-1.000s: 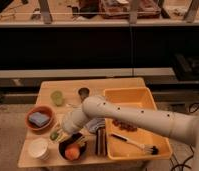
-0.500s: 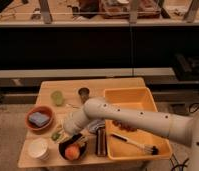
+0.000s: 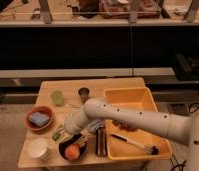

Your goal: Place pepper in purple bowl

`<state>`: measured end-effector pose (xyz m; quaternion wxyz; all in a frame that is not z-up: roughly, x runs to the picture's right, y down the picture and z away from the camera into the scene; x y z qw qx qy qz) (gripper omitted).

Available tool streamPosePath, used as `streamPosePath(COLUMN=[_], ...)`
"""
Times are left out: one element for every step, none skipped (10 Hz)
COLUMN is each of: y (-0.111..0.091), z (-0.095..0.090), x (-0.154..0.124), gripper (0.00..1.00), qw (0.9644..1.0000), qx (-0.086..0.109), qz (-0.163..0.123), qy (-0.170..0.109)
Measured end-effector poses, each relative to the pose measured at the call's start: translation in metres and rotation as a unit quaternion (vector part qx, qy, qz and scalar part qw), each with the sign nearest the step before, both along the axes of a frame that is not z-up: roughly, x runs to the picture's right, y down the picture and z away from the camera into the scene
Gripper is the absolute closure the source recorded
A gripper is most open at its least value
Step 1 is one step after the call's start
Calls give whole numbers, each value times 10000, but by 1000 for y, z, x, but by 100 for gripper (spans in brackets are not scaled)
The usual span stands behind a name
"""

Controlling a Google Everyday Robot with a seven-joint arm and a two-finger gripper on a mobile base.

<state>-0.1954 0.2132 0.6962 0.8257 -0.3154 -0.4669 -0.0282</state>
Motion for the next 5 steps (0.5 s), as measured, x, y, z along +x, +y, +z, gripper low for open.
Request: streamPosePath(y=[0, 0, 0, -1, -2], z=[-1, -1, -2, -3, -4], x=[1, 3, 5, 6, 7], gripper=[51, 41, 30, 24, 20], qw=[10000, 10000, 10000, 9999, 9999], qx=[8, 22, 39, 54, 78], qz=[-10, -3, 7, 10, 10], qy=[34, 66, 90, 103, 122])
